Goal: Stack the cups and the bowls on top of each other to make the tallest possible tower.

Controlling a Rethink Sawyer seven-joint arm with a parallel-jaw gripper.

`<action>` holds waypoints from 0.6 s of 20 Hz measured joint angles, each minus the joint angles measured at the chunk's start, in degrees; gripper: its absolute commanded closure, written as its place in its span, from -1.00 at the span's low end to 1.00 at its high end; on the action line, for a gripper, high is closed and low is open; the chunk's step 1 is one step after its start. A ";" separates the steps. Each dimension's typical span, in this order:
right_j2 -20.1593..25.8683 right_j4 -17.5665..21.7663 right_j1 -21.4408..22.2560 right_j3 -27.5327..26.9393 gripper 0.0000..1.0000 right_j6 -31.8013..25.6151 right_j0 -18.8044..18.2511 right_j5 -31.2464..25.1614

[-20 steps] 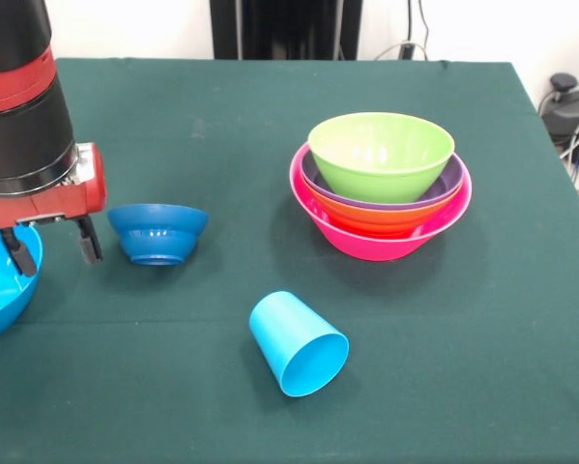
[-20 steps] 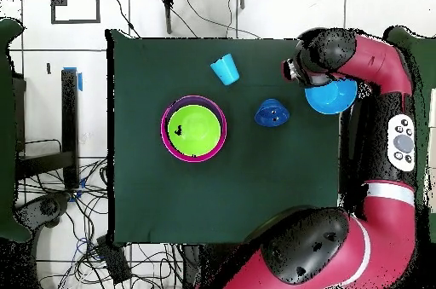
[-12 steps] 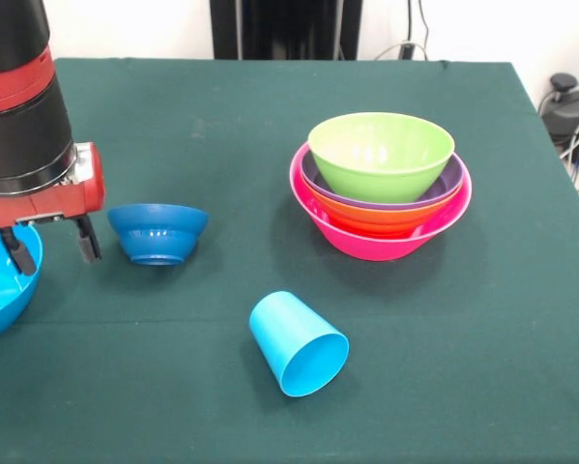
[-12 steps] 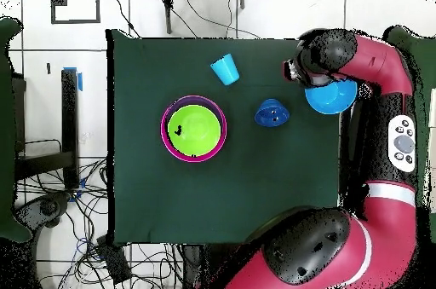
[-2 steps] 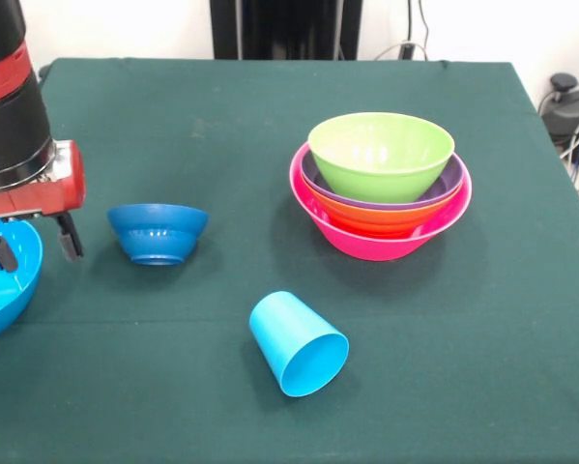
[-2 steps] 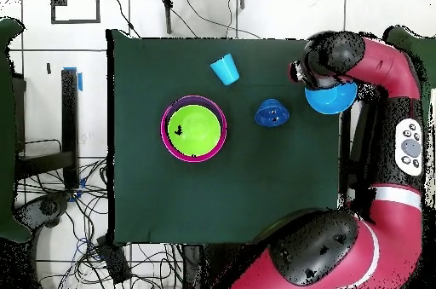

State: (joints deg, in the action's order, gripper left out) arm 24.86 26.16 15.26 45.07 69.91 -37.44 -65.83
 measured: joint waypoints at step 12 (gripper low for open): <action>0.00 -0.01 0.01 0.71 -1.00 0.00 -0.24 4.09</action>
State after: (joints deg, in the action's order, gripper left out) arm 24.86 26.15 15.27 45.79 69.91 -37.69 -61.73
